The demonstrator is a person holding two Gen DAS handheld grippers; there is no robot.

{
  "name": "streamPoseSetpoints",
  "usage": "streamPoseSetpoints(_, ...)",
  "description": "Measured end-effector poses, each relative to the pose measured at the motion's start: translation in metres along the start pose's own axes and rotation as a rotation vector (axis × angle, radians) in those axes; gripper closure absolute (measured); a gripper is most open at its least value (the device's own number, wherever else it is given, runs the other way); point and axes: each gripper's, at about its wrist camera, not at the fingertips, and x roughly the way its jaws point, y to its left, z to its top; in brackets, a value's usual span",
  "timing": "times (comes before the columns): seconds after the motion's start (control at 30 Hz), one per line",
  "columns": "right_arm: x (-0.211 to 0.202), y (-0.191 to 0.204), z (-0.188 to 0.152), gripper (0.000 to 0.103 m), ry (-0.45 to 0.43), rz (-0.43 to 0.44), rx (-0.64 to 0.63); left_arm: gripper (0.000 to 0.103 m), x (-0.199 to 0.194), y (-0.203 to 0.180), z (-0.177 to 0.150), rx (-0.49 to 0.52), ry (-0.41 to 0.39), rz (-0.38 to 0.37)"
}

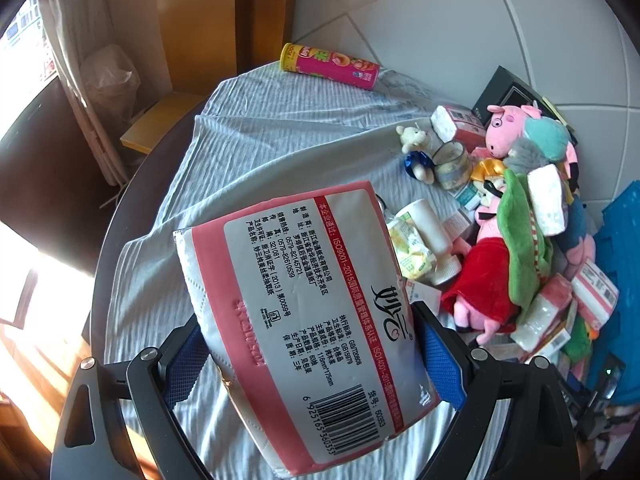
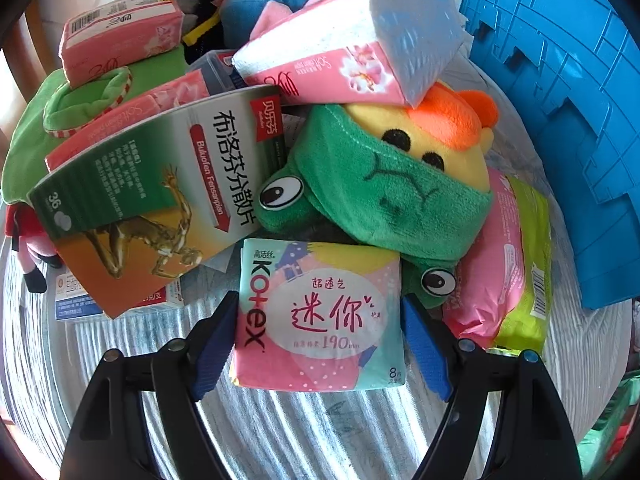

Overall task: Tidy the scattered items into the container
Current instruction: 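Grasp the pink Kotex pad pack with the right tool, then carry the tissue pack and Kotex pack up and over the blue crate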

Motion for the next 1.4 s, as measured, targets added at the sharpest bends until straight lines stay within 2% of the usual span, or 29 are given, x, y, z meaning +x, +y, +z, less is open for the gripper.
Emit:
streamPoseSetpoints(0.17,0.007,-0.003,-0.003,0.024,0.013,-0.002,-0.014,0.01,-0.002,-0.005,0.003,0.008,-0.006,0.001)
streamPoseSetpoints(0.23,0.006,-0.004,-0.002,0.026,0.021,0.01,-0.035,0.01,-0.002,-0.007,0.004,0.013,-0.005,0.004)
streamPoseSetpoints(0.47,-0.021,-0.007,-0.001,0.028,0.003,0.034,-0.065,0.01,-0.003,-0.018,0.002,0.012,-0.005,-0.009)
streamPoseSetpoints(0.6,-0.054,-0.008,0.001,0.028,-0.037,0.063,-0.09,0.01,-0.004,-0.029,0.004,0.004,-0.005,-0.033)
streamPoseSetpoints(0.73,-0.104,-0.002,0.007,0.028,-0.115,0.082,-0.103,0.01,-0.012,-0.039,0.011,-0.002,-0.029,-0.068)
streamPoseSetpoints(0.77,-0.117,0.001,0.01,0.028,-0.135,0.086,-0.103,0.01,-0.014,-0.042,0.014,-0.005,-0.035,-0.077)
streamPoseSetpoints(0.8,-0.115,0.015,0.034,0.028,-0.152,0.091,-0.101,0.01,-0.016,-0.044,0.016,-0.007,-0.041,-0.085)
streamPoseSetpoints(1.07,-0.202,0.039,0.049,0.028,-0.27,0.142,-0.151,0.01,-0.035,-0.056,0.027,0.0,-0.083,-0.123)
streamPoseSetpoints(1.4,-0.255,0.036,0.056,0.028,-0.372,0.186,-0.169,0.01,-0.07,-0.082,0.025,0.073,-0.164,-0.132)
